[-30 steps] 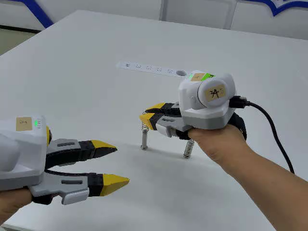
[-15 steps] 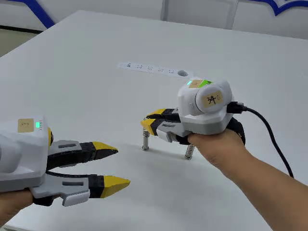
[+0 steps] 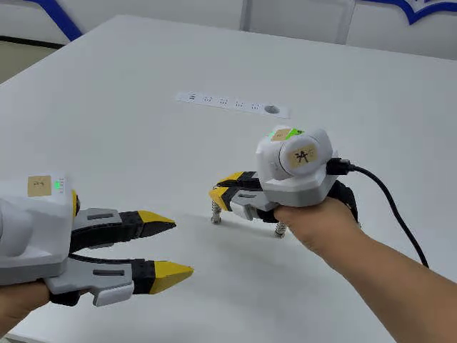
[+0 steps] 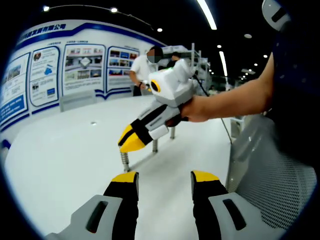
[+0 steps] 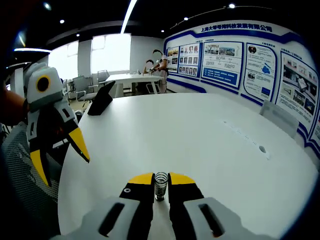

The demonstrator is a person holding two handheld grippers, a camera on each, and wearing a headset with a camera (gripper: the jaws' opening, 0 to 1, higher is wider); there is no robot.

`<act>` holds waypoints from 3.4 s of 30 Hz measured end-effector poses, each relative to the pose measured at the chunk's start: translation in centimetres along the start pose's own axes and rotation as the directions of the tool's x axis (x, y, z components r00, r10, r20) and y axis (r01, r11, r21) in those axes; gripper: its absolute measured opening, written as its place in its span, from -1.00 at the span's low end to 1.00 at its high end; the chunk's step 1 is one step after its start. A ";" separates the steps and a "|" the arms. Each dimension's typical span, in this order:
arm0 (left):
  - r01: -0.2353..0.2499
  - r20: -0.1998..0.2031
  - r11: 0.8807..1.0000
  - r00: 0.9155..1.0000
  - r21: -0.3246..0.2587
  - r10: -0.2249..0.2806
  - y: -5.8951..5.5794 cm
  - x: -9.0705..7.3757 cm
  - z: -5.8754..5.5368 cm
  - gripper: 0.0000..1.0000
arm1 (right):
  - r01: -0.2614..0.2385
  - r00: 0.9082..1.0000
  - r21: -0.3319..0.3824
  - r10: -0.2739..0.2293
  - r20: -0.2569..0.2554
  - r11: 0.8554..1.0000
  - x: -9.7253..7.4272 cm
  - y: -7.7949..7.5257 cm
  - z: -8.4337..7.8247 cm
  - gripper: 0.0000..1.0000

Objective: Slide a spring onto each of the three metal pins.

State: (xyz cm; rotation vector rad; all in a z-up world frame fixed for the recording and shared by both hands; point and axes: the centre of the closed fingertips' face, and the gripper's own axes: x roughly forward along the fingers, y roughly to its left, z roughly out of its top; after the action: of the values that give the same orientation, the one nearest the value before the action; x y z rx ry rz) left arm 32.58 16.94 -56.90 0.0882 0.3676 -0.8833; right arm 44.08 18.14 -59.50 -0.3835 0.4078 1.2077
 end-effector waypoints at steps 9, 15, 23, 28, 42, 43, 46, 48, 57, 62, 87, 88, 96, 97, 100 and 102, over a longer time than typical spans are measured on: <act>0.000 0.001 1.000 1.000 -0.004 0.000 0.1 0.0 -0.1 -0.15 | 0.002 0.999 0.004 -0.002 -0.034 1.000 0.6 0.2 -1.0 -0.77; -0.001 0.001 1.000 1.000 -0.006 0.001 0.1 0.1 -0.1 -0.15 | 0.002 0.998 0.006 -0.002 -0.064 1.000 0.9 0.3 -1.7 -0.76; -0.005 0.002 1.000 1.000 -0.008 0.005 0.1 0.0 -0.1 -0.15 | 0.000 0.995 0.013 0.001 -0.097 1.000 1.1 0.4 -2.5 -0.74; -0.007 0.001 1.000 1.000 -0.007 0.007 0.1 0.1 0.0 -0.15 | -0.003 0.994 0.028 0.006 -0.105 1.000 1.1 0.5 -2.8 -0.68; -0.006 0.011 1.000 1.000 -0.005 0.006 0.2 0.3 0.2 -0.13 | 0.015 0.995 0.055 -0.010 -0.099 0.998 0.0 0.5 -2.8 -0.59; -0.007 0.012 1.000 1.000 -0.006 0.007 0.2 0.3 0.2 -0.12 | 0.014 0.995 0.057 -0.009 -0.099 0.998 -0.1 0.5 -2.8 -0.58; -0.007 0.014 1.000 1.000 -0.007 0.008 0.2 0.3 0.2 -0.12 | 0.013 0.995 0.055 -0.008 -0.101 0.998 -0.5 0.8 -2.9 -0.58; -0.008 0.015 1.000 1.000 -0.009 0.008 0.2 0.3 0.2 -0.11 | 0.016 0.995 0.053 -0.011 -0.100 0.998 -0.8 0.8 -3.0 -0.58; -0.002 0.022 1.000 1.000 -0.010 0.003 0.3 0.7 0.4 -0.08 | 0.021 0.996 0.049 -0.016 -0.092 0.999 -2.7 1.4 -3.1 -0.57; 0.000 0.021 1.000 1.000 -0.011 0.000 0.3 0.8 0.4 -0.07 | 0.018 0.997 0.030 -0.016 -0.077 0.999 -4.0 1.9 -2.6 -0.56; 0.004 0.018 1.000 1.000 -0.011 -0.003 0.3 1.0 0.6 0.02 | -0.012 0.997 0.023 0.013 -0.076 1.000 -10.5 4.4 -3.9 -0.44; 0.003 0.018 1.000 1.000 -0.011 -0.003 0.3 1.1 0.6 0.03 | -0.011 0.997 0.024 0.012 -0.077 1.000 -10.7 4.4 -4.0 -0.43; -0.004 0.019 1.000 1.000 -0.017 0.005 0.4 1.0 0.7 0.06 | 0.016 0.996 0.043 -0.012 -0.083 0.999 -12.8 3.3 -5.5 -0.40; -0.005 0.018 1.000 1.000 -0.018 0.005 0.4 1.0 0.7 0.07 | 0.021 0.997 0.044 -0.018 -0.082 0.999 -13.3 3.1 -5.7 -0.40; -0.006 0.015 1.000 1.000 -0.017 0.006 0.4 1.0 0.6 0.08 | 0.042 0.996 0.061 -0.037 -0.077 0.997 -14.3 2.2 -6.2 -0.39; -0.007 0.013 1.000 1.000 -0.020 0.007 0.4 1.1 0.6 0.09 | 0.054 0.996 0.070 -0.049 -0.072 0.996 -14.9 1.7 -6.6 -0.38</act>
State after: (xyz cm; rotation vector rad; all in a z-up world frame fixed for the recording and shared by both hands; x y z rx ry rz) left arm 33.65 16.28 -56.78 0.0652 0.3631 -0.8731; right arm 37.30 3.27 -57.87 -0.3733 0.4982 1.1281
